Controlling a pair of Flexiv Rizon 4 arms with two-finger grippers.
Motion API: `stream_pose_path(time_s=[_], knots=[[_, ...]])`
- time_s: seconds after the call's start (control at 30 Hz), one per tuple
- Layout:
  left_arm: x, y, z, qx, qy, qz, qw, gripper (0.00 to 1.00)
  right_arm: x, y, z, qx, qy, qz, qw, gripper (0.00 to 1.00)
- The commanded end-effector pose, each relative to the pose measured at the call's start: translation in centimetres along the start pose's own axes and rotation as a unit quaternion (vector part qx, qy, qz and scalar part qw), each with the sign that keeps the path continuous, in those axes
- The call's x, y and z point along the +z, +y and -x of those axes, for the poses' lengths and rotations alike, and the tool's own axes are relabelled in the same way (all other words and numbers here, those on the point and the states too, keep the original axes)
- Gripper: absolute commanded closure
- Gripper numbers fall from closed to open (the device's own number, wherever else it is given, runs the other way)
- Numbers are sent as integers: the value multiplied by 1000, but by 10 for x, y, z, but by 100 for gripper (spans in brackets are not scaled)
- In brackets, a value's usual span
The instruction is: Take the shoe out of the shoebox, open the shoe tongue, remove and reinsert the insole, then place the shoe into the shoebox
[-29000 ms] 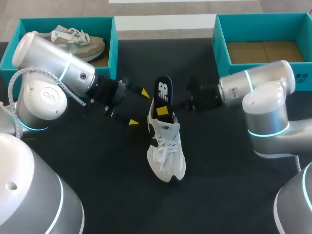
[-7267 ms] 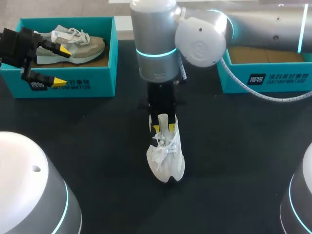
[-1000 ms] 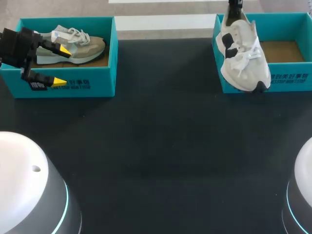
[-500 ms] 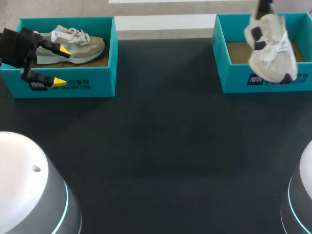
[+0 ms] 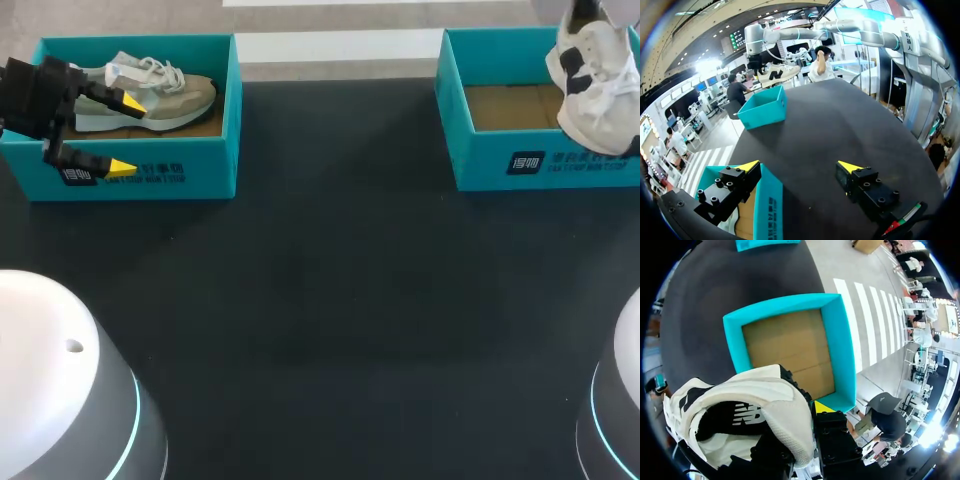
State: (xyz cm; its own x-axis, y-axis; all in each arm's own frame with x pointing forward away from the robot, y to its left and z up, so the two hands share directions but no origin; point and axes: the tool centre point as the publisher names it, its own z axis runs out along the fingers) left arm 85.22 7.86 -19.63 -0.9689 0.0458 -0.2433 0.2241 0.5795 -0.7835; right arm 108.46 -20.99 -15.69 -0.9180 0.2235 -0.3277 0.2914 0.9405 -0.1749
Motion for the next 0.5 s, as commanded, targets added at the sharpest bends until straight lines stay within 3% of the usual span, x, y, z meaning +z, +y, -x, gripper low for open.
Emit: stream_pose_path(time_s=[0.03,0.13,0.27,0.5], knots=[[-1,0,0,0,1,2,1000,0,-2,0,1,0,1,-1,1000,100],[-1,0,0,0,1,2,1000,0,-2,0,1,0,1,-1,1000,100],[-1,0,0,0,1,2,1000,0,18,-36,9,31,8,-10,999,100],[-1,0,0,0,1,2,1000,0,40,-85,20,3,3,-7,1000,100]])
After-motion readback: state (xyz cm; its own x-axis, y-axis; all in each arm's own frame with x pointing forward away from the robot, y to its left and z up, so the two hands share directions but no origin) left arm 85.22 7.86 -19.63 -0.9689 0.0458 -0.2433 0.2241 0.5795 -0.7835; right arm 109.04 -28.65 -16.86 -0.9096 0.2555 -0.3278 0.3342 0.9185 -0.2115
